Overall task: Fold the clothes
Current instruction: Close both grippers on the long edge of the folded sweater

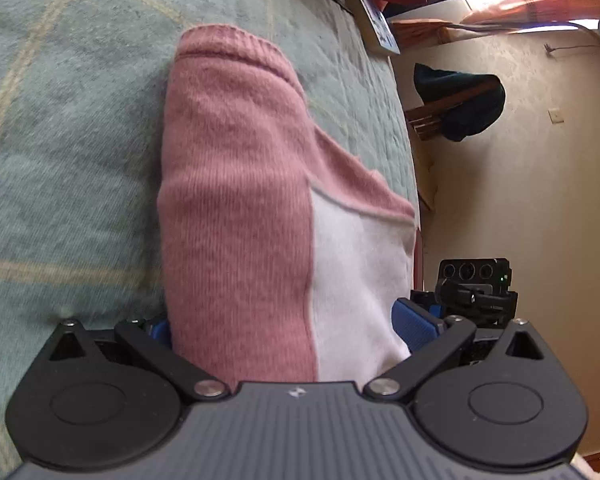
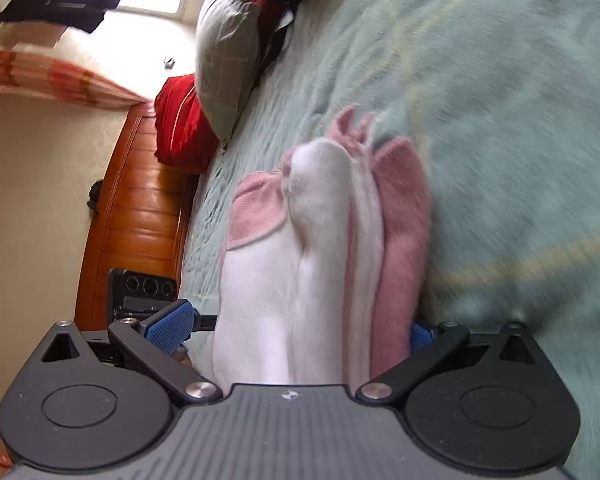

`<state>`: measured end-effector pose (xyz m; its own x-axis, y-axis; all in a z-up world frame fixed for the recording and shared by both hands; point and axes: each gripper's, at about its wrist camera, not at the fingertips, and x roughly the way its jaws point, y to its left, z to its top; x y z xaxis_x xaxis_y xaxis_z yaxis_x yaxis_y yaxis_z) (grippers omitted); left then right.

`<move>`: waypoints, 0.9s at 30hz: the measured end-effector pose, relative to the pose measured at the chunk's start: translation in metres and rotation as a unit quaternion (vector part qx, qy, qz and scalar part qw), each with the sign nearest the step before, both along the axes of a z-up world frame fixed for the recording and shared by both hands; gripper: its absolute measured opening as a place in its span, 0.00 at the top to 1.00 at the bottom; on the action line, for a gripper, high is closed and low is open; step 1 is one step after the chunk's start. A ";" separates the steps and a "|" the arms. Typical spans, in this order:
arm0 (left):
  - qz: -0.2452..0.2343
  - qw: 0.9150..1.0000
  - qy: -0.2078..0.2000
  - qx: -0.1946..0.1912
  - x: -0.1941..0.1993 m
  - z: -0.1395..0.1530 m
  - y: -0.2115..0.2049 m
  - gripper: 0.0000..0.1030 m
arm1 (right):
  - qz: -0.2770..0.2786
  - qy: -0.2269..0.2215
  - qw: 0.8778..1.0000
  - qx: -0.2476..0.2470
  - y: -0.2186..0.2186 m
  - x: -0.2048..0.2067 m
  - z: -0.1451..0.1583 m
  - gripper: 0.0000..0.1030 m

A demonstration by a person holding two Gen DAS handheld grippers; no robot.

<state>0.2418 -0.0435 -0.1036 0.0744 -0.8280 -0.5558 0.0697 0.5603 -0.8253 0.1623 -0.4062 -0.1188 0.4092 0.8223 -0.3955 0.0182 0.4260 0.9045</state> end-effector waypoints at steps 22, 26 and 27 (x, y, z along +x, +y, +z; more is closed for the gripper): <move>0.020 0.999 0.014 -0.037 -0.004 -0.002 -0.001 0.02 | 0.011 -0.018 0.998 0.063 0.004 -0.005 -0.010 0.00; 0.016 0.999 -0.006 -0.043 -0.009 0.011 0.001 0.02 | 0.019 -0.031 0.997 0.064 0.006 -0.006 0.002 0.00; 0.020 0.999 -0.007 -0.049 -0.010 0.012 0.003 0.02 | 0.020 -0.032 0.997 0.064 0.007 -0.005 0.005 0.00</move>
